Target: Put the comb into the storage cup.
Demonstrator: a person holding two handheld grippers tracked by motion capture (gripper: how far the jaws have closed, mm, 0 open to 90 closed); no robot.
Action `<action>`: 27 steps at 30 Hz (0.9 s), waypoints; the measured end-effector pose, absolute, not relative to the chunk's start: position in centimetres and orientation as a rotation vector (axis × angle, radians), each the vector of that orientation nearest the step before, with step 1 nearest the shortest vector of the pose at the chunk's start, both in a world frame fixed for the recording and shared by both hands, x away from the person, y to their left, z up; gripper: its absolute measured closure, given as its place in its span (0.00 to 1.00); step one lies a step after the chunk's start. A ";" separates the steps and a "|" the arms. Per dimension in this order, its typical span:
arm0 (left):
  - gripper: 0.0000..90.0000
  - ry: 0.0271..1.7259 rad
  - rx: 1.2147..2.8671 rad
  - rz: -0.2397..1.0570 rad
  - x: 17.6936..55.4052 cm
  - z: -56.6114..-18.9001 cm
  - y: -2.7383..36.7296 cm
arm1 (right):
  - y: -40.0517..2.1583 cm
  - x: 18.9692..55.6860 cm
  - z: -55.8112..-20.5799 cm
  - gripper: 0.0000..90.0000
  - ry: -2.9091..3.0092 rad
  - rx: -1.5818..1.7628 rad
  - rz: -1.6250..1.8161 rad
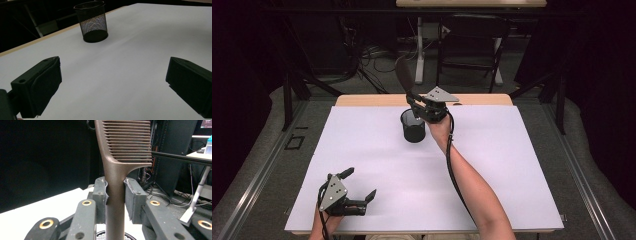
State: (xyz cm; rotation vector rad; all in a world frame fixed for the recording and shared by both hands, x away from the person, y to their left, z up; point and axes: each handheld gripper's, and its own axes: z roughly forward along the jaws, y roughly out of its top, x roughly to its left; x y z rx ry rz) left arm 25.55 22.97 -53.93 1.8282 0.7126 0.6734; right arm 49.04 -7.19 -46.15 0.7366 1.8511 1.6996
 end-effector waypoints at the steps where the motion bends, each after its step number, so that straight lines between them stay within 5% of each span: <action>1: 0.00 0.713 1.829 0.672 25.5 -53.9 23.0 | -7.2 49.1 -46.2 0.81 1.850 0.739 1.698; 27: 0.01 0.713 1.828 0.672 25.5 -53.9 23.0 | -6.2 49.8 -47.8 0.81 1.947 0.754 1.622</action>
